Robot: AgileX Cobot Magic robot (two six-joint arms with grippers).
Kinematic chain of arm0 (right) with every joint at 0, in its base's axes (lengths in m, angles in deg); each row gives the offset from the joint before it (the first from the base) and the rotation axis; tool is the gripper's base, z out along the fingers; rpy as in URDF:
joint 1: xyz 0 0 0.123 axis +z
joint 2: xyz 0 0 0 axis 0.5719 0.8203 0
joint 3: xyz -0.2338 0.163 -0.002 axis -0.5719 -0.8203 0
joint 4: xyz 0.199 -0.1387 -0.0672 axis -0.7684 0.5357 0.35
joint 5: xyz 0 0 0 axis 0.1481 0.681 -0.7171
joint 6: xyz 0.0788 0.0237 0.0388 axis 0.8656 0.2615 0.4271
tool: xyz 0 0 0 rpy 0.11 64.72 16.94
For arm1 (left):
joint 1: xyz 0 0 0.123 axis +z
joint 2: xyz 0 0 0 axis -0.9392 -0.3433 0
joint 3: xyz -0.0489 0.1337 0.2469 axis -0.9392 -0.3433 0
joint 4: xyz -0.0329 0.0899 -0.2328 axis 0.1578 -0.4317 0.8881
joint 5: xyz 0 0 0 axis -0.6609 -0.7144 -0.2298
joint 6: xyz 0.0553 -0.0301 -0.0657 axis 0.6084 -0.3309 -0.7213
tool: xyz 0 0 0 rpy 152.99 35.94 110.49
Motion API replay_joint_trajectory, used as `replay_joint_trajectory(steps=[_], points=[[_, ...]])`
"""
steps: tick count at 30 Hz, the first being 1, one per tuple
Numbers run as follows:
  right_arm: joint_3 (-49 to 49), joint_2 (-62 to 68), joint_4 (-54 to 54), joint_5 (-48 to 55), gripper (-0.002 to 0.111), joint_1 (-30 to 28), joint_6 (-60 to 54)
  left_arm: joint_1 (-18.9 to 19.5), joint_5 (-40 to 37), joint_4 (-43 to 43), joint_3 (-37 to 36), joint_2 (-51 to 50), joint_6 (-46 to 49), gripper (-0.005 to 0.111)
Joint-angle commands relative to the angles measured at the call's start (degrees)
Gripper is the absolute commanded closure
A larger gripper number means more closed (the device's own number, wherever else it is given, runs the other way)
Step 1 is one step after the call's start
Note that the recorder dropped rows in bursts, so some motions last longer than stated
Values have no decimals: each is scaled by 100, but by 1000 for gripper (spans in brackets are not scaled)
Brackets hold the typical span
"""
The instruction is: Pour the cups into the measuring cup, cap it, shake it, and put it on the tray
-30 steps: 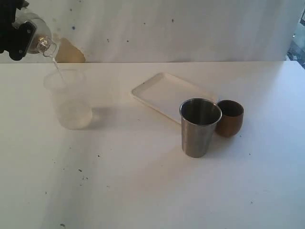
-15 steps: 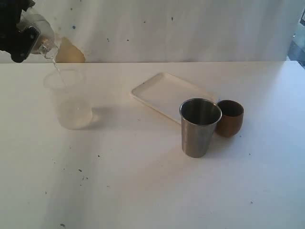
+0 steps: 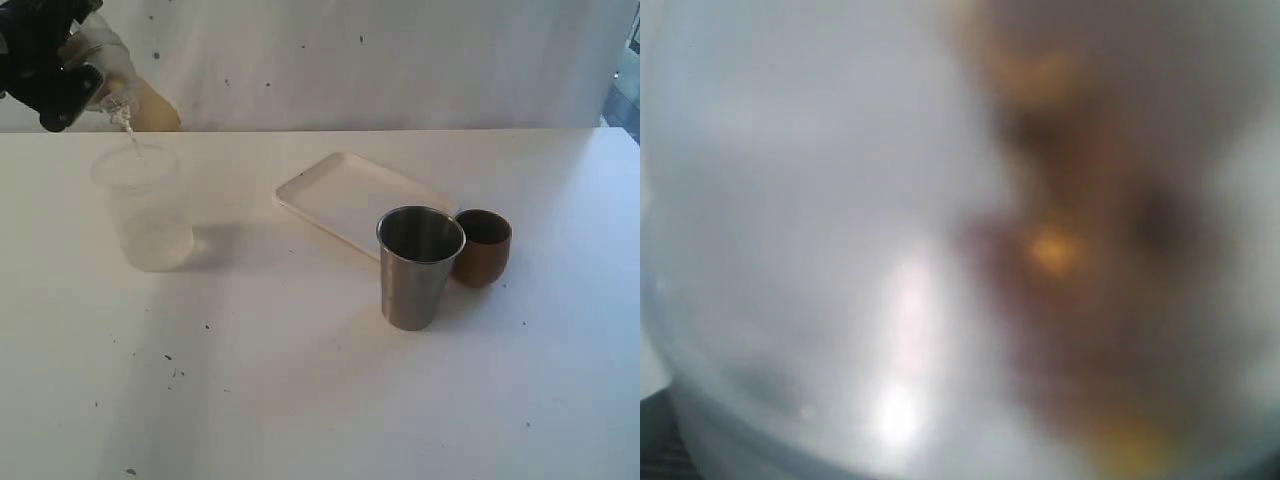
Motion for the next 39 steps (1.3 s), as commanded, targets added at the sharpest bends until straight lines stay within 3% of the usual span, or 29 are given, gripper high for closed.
replay_joint_trajectory(steps=[1, 39], points=[[-25, -31, 4, -50, 108, -11, 7, -21, 207, -2, 73, 48, 102, 107], [-25, -31, 4, -50, 108, -11, 7, -140, 140, -175, 73, 48, 957, 107]])
